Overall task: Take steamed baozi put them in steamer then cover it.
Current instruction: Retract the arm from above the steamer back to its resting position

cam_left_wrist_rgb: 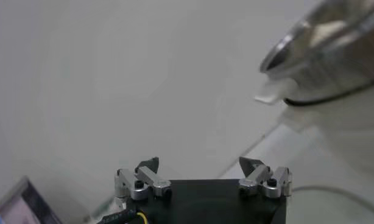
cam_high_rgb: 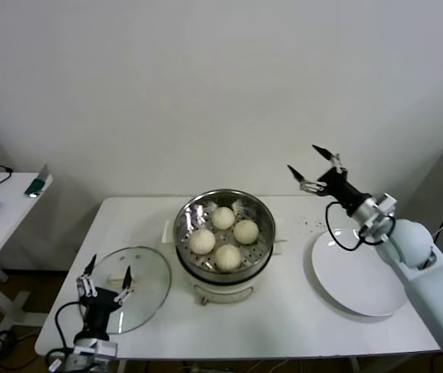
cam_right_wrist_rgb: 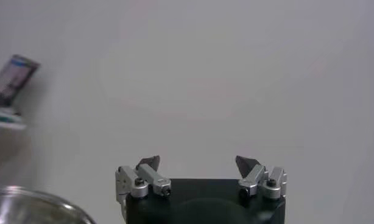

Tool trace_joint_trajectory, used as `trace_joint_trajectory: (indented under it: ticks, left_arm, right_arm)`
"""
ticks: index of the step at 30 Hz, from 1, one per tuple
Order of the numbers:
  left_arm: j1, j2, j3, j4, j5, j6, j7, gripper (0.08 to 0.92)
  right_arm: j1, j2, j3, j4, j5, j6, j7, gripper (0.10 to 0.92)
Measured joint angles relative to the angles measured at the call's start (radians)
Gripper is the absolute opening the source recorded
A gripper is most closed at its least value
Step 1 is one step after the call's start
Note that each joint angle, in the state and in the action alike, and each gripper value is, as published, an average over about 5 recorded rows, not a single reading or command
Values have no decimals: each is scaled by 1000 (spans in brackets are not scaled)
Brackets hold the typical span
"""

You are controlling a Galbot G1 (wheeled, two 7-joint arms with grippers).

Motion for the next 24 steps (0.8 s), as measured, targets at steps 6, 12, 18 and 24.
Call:
trace_joint_trajectory:
  ticks: [6, 12, 18, 24]
  left_arm:
    - [36, -2, 4, -25, 314, 32, 34, 823]
    - [69, -13, 20, -15, 588, 76, 45, 823]
    - [64, -27, 30, 43, 757, 104, 20, 823]
    - [16, -43, 29, 124, 863, 114, -14, 823]
  right_arm:
    - [-207, 91, 210, 53, -10, -4, 44, 823]
    - [-347, 169, 336, 87, -24, -7, 69, 823]
    - [-433, 218, 409, 102, -35, -16, 81, 823]
    - [-488, 242, 454, 110, -48, -20, 85, 823]
